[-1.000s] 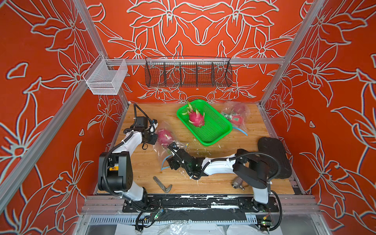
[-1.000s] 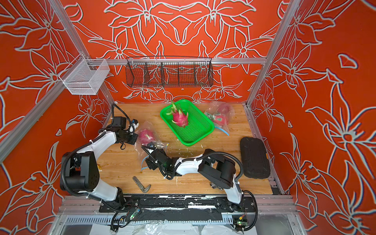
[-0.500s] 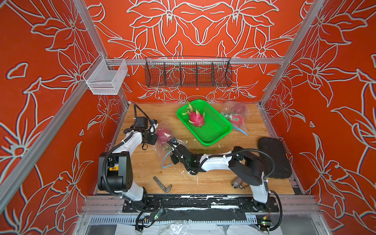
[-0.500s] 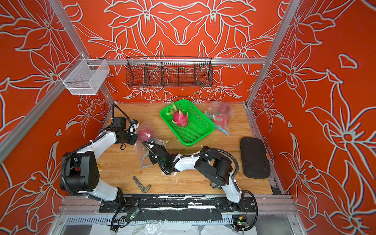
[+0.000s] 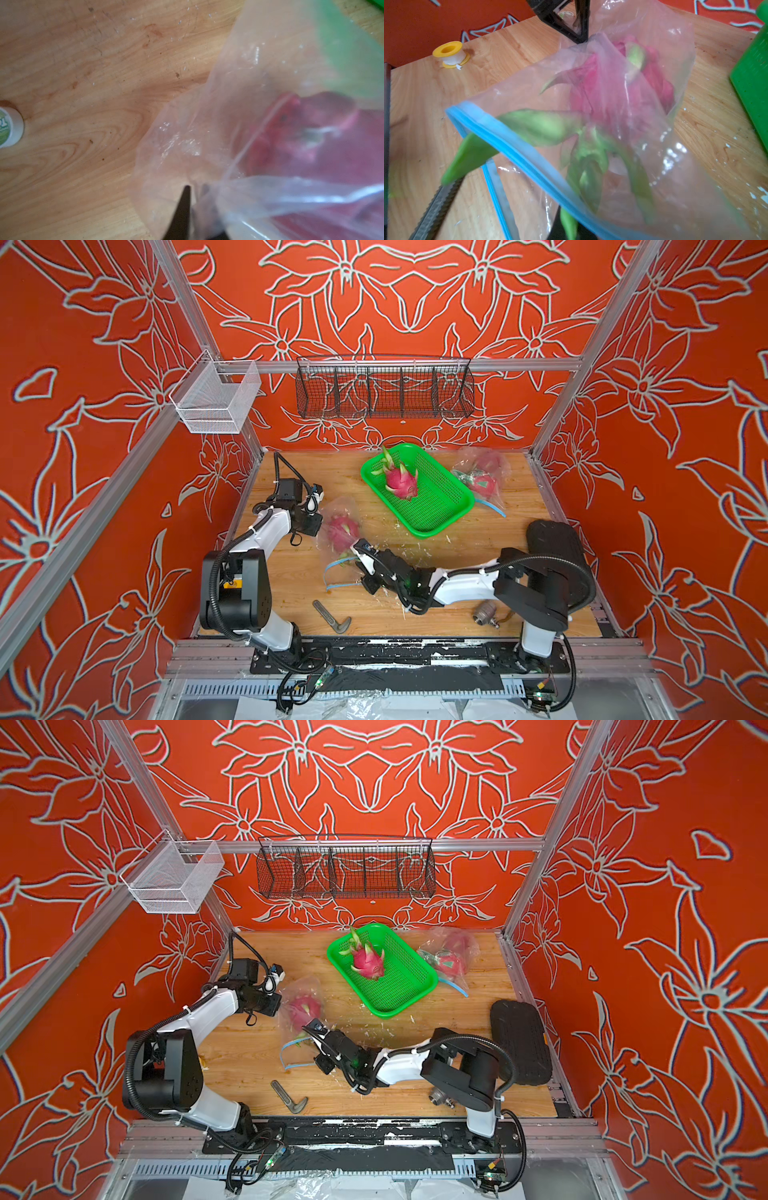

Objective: Open the zip-top bag and take out the dragon fruit
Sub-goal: Pick up the dragon fruit from the zipper food storage bag.

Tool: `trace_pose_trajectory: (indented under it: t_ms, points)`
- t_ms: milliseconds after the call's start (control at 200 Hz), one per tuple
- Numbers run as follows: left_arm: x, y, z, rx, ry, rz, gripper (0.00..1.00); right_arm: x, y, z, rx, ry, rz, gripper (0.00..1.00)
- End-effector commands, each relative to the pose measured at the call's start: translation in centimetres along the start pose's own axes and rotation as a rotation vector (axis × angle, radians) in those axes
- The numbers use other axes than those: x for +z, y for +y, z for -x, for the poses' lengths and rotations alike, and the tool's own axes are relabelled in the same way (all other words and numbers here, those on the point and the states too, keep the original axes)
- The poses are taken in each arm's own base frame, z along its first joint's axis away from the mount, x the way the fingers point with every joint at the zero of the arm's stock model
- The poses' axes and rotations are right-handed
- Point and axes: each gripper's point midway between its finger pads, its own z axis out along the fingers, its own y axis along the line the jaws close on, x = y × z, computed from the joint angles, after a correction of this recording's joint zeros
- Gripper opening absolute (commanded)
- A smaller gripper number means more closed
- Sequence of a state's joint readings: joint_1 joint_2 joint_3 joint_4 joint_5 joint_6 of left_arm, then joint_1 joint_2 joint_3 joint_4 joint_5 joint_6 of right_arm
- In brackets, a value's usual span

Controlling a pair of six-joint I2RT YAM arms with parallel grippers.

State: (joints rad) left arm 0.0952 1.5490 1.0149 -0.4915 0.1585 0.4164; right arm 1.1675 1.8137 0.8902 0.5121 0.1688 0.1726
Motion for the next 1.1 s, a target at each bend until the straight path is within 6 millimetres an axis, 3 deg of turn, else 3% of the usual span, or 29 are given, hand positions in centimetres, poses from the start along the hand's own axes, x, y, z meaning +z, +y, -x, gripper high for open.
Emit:
trace_pose_trajectory:
  t_ms: [0, 25, 145, 210, 280, 370, 450, 645, 776, 831, 911, 1041, 1096]
  points:
    - [-2.0, -1.9, -0.6, 0.058, 0.039, -0.115, 0.90, -1.0, 0.6, 1.6, -0.060, -0.044, 0.024, 0.00]
    - [-2.9, -3.1, -0.7, 0.076, 0.043, -0.180, 1.00, -0.9, 0.4, 1.6, -0.062, -0.038, 0.013, 0.00]
    - [-8.3, -6.9, 0.2, 0.141, -0.020, -0.363, 0.98, -0.3, 0.4, 1.2, -0.107, -0.021, 0.003, 0.00]
    - [-10.4, -7.3, 1.9, 0.150, -0.099, -0.370, 0.97, 0.0, 0.5, 0.9, -0.139, -0.007, 0.008, 0.00]
    - [-11.0, -6.7, 4.5, 0.110, -0.190, -0.345, 0.97, 0.3, 0.5, 0.5, -0.170, -0.001, 0.007, 0.00]
    - [-9.8, -6.4, 6.8, 0.027, -0.207, -0.382, 0.97, 0.4, 0.2, 0.5, -0.196, 0.005, -0.006, 0.00]
    - [-7.6, -6.7, 7.4, -0.061, -0.120, -0.449, 0.97, 0.4, 0.2, 0.5, -0.205, 0.010, -0.010, 0.00]
    - [-1.7, -7.3, 5.9, -0.196, 0.077, -0.477, 0.97, 0.7, 0.3, 0.1, -0.228, 0.026, -0.006, 0.00]
    - [0.6, -8.0, 5.7, -0.229, 0.129, -0.494, 1.00, 1.0, 0.3, -0.1, -0.252, 0.038, -0.007, 0.00]
    - [1.4, -8.6, 5.7, -0.222, 0.152, -0.504, 0.91, 1.1, 0.3, 0.1, -0.260, 0.036, -0.009, 0.00]
    - [2.5, -9.2, 5.7, -0.225, 0.185, -0.516, 0.69, 1.2, 0.5, 0.6, -0.266, 0.030, -0.005, 0.00]
    - [3.8, -9.2, 5.6, -0.235, 0.200, -0.510, 0.19, 1.5, 0.8, 1.4, -0.270, 0.016, 0.002, 0.00]
    - [4.1, -8.8, 5.6, -0.233, 0.193, -0.482, 0.05, 1.6, 1.0, 1.6, -0.275, 0.012, 0.009, 0.00]
